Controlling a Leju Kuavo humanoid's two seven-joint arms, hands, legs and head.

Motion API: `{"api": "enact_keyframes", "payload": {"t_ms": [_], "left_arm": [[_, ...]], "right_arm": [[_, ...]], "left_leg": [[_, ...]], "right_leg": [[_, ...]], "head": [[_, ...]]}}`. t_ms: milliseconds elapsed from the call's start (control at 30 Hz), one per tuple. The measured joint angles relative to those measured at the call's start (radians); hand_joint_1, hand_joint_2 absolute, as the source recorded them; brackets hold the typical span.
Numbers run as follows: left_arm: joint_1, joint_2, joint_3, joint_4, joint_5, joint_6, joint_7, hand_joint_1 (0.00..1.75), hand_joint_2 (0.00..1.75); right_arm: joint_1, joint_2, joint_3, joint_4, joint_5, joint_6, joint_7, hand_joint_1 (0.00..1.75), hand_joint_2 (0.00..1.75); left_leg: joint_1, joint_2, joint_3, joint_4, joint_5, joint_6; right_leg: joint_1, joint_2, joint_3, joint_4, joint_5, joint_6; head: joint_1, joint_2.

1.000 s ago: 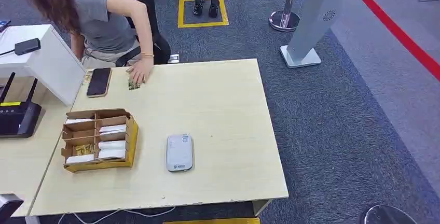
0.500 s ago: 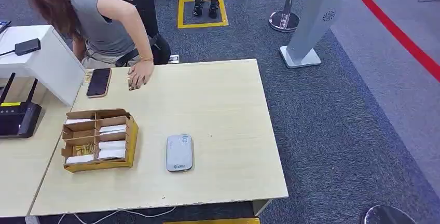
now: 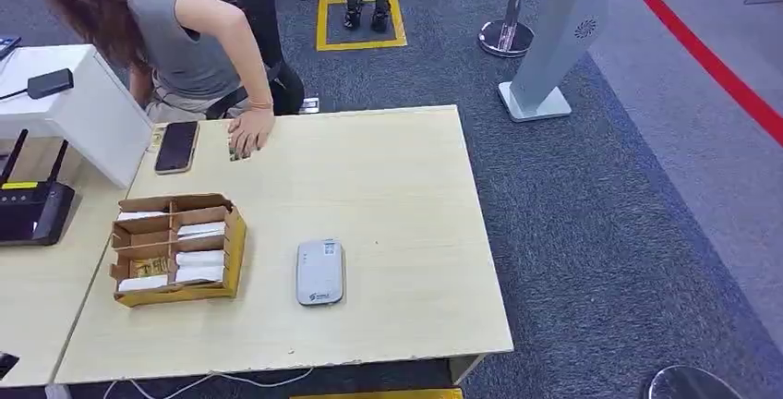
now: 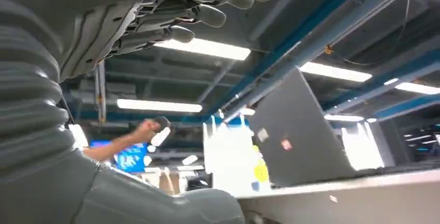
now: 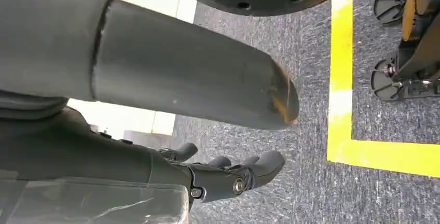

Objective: Pass the card to the sensor for recognition and then transmit it.

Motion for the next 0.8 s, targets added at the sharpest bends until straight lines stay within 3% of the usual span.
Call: {"api": "enact_keyframes", "payload": {"t_ms": [167,367,800], "left_arm": [[-0.037,0.034,-0.199,0.119,0.015,0.086,0.075,0.00,1.75],[-0.040,0.078,-0.334,0.169,0.001,0.094,0.163,0.00,1.75],[-0.039,0.104,-0.390,0.195,-0.002,0.094,0.174,0.00,1.75]], "right_arm": [[-0.004,0.000,0.001,0.000,0.001,0.006,-0.009,0.00,0.00],[-0.004,-0.003,0.001,-0.001,0.000,0.005,-0.006,0.00,0.00],[-0.003,-0.004,0.001,-0.001,0.000,0.004,-0.005,0.00,0.00]], "left_leg": [[0.000,0.000,0.001,0.000,0.000,0.000],[0.000,0.001,0.000,0.000,0.000,0.000],[0.000,0.001,0.000,0.000,0.000,0.000]], "right_leg": [[0.000,0.000,0.001,0.000,0.000,0.000],[0.000,0.001,0.001,0.000,0.000,0.000],[0.000,0.001,0.001,0.000,0.000,0.000]], "head": [[0.001,0.000],[0.002,0.000],[0.002,0.000]]}}
